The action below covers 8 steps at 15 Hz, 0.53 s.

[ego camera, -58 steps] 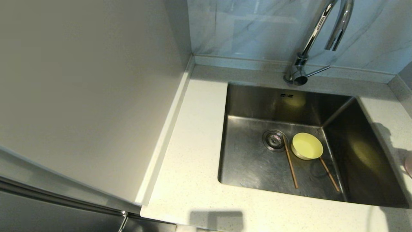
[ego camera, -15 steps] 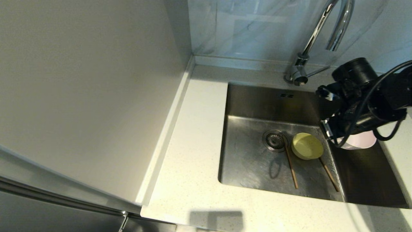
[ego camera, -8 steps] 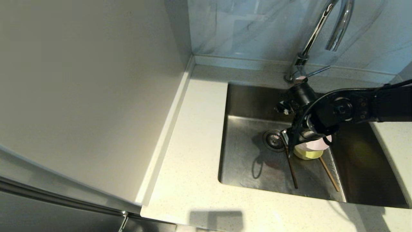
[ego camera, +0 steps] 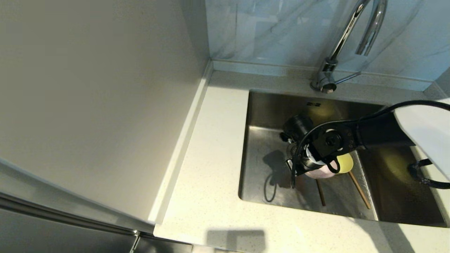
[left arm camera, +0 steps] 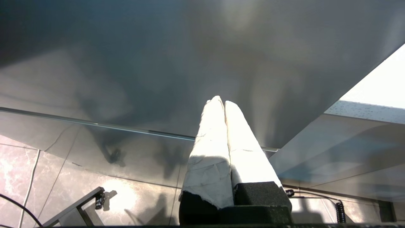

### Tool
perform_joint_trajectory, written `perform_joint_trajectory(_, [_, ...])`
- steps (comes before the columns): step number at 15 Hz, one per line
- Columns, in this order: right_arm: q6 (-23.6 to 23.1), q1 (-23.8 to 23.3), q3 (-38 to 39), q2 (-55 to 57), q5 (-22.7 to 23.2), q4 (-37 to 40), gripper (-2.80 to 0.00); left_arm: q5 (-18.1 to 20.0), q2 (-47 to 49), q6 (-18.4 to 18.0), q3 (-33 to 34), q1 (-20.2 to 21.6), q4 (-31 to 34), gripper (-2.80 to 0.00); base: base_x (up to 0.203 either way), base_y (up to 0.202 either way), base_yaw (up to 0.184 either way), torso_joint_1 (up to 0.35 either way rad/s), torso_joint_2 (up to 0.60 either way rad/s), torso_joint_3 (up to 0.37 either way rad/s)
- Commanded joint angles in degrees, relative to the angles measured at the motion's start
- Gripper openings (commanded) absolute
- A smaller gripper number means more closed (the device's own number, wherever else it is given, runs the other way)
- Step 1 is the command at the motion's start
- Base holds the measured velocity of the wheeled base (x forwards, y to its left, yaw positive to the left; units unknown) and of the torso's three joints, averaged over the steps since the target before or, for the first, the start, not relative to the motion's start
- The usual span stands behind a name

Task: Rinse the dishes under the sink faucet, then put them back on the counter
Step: Put a bowl into the sink

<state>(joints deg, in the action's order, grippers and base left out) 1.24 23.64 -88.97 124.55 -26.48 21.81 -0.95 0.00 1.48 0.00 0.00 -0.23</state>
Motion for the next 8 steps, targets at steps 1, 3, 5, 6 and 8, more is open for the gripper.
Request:
perform_joint_trajectory(1, [0.07,0.27,0.11,2.06,-0.05,0.08,-2.8,-0.01,-0.18,0.02,0.0,0.0,-0.03,-2.8,0.0,0.0,0.0,0.0,0.0,0.0])
perform_joint_trajectory(3, [0.11,0.27,-0.02,3.69,0.02,-0.11,-2.8,-0.01,-0.18,0.02,0.0,0.0,-0.03,-2.8,0.0,0.0,0.0,0.0,0.0,0.0])
perform_joint_trajectory(5, [0.13,0.14,0.11,5.34,0.02,-3.27,-2.8,-0.01,-0.18,0.02,0.0,0.0,-0.03,-2.8,0.0,0.0,0.0,0.0,0.0,0.0])
perform_joint_trajectory(6, [0.16,0.1,-0.01,6.04,0.02,-5.07,-2.8,-0.01,-0.18,0.02,0.0,0.0,-0.03,-2.8,0.0,0.0,0.0,0.0,0.0,0.0])
perform_joint_trajectory(8, [0.24,0.01,-0.24,7.26,0.02,-8.41,-2.8,-0.01,-0.18,0.02,0.0,0.0,-0.03,-2.8,0.0,0.0,0.0,0.0,0.0,0.0])
